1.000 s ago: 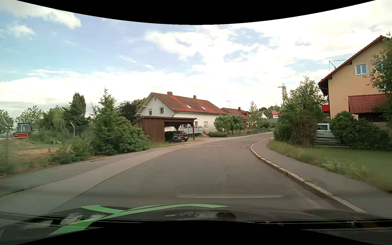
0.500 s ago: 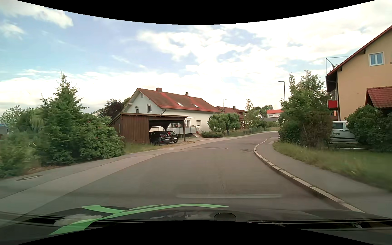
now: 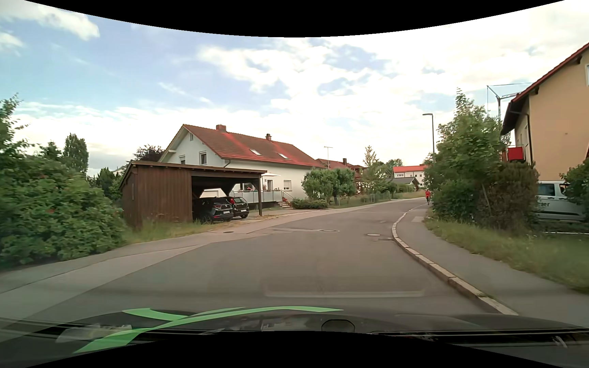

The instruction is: Follow the waypoints while adhering to traffic rules and regulations

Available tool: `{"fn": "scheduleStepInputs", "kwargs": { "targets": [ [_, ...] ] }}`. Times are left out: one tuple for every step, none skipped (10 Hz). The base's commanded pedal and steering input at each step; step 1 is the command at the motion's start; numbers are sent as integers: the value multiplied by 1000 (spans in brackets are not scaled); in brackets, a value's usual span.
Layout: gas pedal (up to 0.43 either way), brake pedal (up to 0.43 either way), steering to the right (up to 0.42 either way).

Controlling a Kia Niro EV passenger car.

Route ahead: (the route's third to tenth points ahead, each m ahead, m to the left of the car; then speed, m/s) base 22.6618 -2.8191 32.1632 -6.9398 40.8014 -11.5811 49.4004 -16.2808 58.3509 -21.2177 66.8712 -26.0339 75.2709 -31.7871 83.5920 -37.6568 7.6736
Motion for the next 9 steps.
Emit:
{"fn": "scheduleStepInputs", "kwargs": {
  "targets": [
    [98,0,31],
    [98,0,33],
    [98,0,36],
    [98,0,39],
    [98,0,40],
    [98,0,45],
    [98,0,51],
    [98,0,56],
    [98,0,63]
  ]
}}
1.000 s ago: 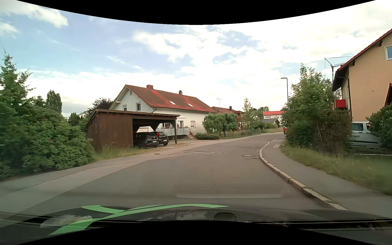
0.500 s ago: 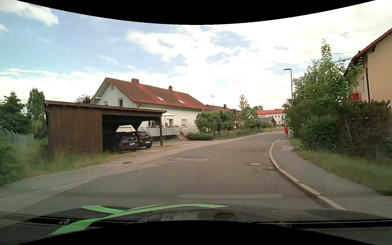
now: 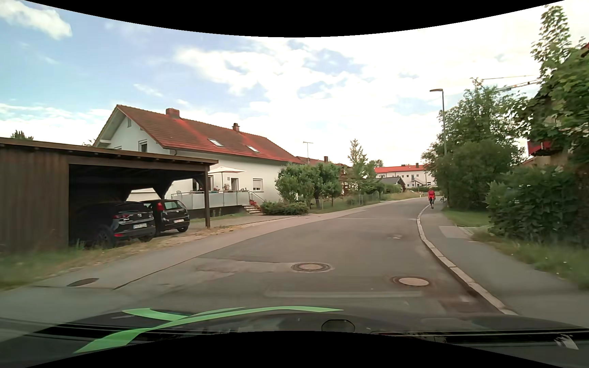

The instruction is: Follow the waypoints while adhering to traffic rules and regulations

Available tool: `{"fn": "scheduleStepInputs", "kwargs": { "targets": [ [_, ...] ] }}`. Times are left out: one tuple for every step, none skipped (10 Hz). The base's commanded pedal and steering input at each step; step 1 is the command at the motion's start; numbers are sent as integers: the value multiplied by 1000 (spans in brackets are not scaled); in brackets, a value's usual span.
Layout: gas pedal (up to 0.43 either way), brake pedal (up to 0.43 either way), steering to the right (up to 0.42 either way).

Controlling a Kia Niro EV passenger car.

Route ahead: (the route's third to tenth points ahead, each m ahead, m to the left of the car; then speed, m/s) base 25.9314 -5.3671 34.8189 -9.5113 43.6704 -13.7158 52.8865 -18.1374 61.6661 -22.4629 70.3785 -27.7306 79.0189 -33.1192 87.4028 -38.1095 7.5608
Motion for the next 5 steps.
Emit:
{"fn": "scheduleStepInputs", "kwargs": {
  "targets": [
    [98,0,70],
    [98,0,80],
    [87,0,89],
    [87,0,94],
    [87,0,96]
  ]
}}
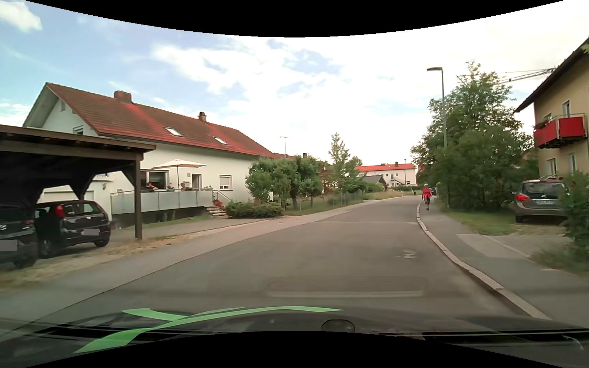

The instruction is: Follow the waypoints while adhering to traffic rules and regulations

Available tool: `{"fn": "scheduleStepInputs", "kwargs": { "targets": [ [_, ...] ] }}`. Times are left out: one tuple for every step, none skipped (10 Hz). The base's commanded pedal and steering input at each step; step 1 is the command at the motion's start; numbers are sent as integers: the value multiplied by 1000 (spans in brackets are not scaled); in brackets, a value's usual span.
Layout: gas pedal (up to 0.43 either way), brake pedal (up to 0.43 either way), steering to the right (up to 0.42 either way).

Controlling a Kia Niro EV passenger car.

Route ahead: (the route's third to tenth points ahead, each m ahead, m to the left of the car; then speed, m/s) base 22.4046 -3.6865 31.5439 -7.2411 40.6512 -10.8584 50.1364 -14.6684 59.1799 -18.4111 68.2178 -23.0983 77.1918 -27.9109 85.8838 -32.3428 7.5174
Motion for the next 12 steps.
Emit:
{"fn": "scheduleStepInputs", "kwargs": {
  "targets": [
    [87,0,95],
    [87,0,95],
    [87,0,93],
    [87,0,89],
    [87,0,81],
    [87,0,75],
    [87,0,72],
    [87,0,73],
    [87,0,72],
    [87,0,73],
    [87,0,74],
    [87,0,75]
  ]
}}
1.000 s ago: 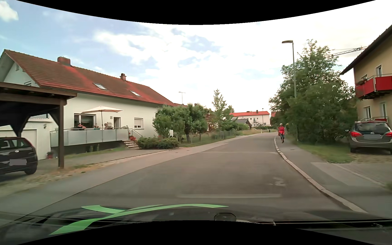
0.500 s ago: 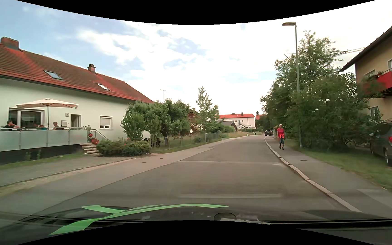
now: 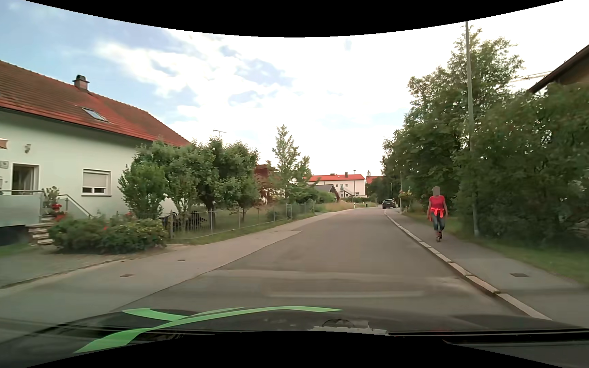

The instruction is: Follow the waypoints while adhering to traffic rules and regulations

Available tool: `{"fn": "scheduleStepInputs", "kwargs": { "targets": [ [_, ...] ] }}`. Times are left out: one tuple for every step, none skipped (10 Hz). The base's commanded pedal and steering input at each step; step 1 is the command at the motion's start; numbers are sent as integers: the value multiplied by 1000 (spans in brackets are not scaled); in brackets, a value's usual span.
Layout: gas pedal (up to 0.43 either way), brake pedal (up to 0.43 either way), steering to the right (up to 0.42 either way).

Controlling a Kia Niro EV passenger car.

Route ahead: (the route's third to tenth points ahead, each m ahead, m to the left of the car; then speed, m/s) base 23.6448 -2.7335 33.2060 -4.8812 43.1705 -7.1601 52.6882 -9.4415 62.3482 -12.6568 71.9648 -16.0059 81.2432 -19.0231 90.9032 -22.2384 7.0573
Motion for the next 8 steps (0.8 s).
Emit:
{"fn": "scheduleStepInputs", "kwargs": {
  "targets": [
    [87,0,75],
    [87,0,73],
    [87,0,72],
    [87,0,70],
    [87,0,66],
    [87,0,55],
    [98,0,47],
    [138,0,42]
  ]
}}
